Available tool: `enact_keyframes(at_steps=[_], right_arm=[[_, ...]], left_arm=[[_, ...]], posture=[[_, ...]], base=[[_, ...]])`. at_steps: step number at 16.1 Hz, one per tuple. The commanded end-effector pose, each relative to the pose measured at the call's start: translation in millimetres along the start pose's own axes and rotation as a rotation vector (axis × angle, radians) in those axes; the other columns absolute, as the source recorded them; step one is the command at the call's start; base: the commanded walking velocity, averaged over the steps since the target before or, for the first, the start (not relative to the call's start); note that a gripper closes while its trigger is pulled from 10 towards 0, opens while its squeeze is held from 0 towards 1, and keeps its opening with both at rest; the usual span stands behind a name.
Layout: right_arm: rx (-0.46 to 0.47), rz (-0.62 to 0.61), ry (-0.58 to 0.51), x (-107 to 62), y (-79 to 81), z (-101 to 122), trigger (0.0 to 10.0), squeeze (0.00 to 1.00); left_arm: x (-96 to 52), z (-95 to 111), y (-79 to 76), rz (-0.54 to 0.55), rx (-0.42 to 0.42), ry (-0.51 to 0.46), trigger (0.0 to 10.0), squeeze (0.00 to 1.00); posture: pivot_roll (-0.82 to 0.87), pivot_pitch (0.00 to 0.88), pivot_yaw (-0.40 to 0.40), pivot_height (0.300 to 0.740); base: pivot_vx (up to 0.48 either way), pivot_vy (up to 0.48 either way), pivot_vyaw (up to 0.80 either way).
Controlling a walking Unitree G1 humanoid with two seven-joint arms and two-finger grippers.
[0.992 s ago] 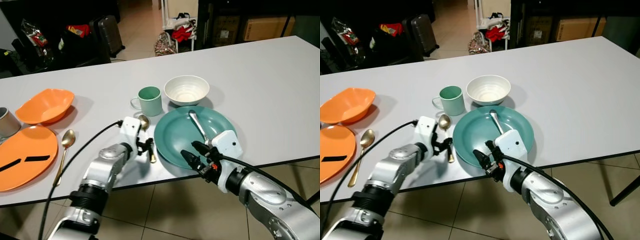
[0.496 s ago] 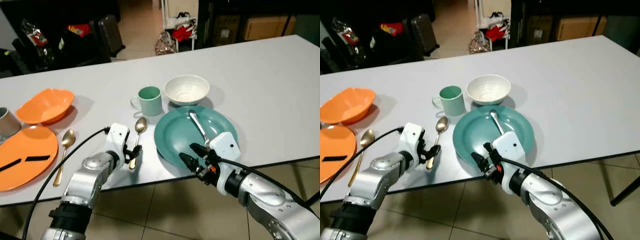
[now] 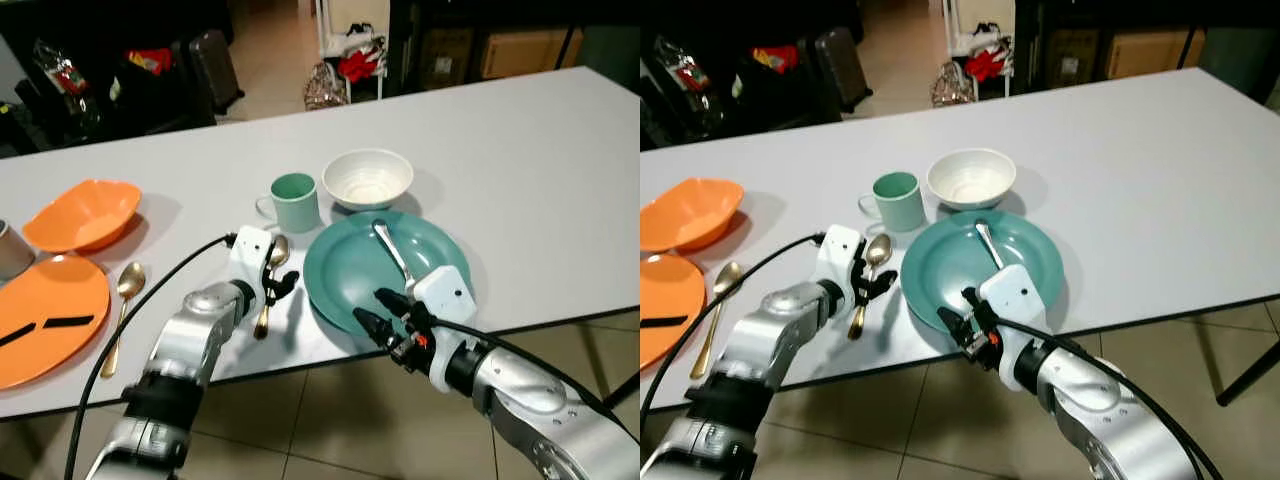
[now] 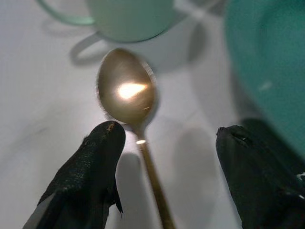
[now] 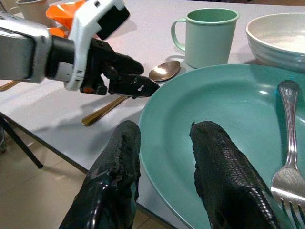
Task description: Setting the table
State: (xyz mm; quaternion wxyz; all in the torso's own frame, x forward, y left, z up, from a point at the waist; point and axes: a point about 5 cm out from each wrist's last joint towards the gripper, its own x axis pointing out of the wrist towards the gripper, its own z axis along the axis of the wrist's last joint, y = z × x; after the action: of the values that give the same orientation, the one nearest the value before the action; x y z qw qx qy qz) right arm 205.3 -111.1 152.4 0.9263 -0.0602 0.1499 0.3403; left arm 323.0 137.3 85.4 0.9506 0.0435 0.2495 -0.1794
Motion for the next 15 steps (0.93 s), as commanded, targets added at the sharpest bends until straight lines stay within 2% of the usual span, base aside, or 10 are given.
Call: enact_keyframes(at_steps=[1, 2, 4, 5, 6, 11, 15], right_arm=[[-0.013, 0.020, -0.025, -0.4, 3.5, 5, 10.0, 0.00], [-0.014, 0.026, -0.023, -0.8, 4.2, 5, 10.0, 0.00], [-0.017, 0.035, -0.017, -1.5, 5.5, 4, 10.0, 0.00], [-0.016, 0.040, -0.016, -1.7, 6.1, 4, 10.0, 0.00], [-0.018, 0.049, -0.012, -1.6, 6.8, 3, 10.0, 0.00], [-0.026, 0.085, 0.001, -0.9, 8.5, 2, 10.0, 0.00], [-0.031, 0.110, 0.010, -1.8, 10.1, 2, 10.0, 0.00]], left_arm=[[-0.1, -1, 9.3, 0.049, -0.005, 0.013, 10.0, 0.00], [0.4, -1, 11.7, 0.065, -0.019, 0.022, 10.0, 0.00], [1.4, -3, 12.9, 0.070, -0.049, 0.032, 4.3, 0.00], [1.9, -3, 12.6, 0.068, -0.059, 0.036, 0.9, 0.00], [2.1, -5, 11.3, 0.059, -0.077, 0.041, 0.0, 0.00], [3.2, -8, 8.4, 0.044, -0.137, 0.024, 0.0, 0.00], [4.3, -15, 9.6, 0.064, -0.164, 0.059, 0.0, 0.00]], posture=[[-0.17, 0.000, 0.162, 0.740], [-0.17, 0.000, 0.163, 0.740], [-0.17, 0.000, 0.161, 0.740], [-0.17, 0.000, 0.160, 0.740], [-0.16, 0.000, 0.156, 0.740], [-0.16, 0.000, 0.145, 0.740], [-0.16, 0.000, 0.146, 0.740]], base=[[0.000, 0.000, 0.00], [0.000, 0.000, 0.00], [0.000, 0.000, 0.00], [0.000, 0.000, 0.00], [0.000, 0.000, 0.00], [0.000, 0.000, 0.00], [0.000, 0.000, 0.00]])
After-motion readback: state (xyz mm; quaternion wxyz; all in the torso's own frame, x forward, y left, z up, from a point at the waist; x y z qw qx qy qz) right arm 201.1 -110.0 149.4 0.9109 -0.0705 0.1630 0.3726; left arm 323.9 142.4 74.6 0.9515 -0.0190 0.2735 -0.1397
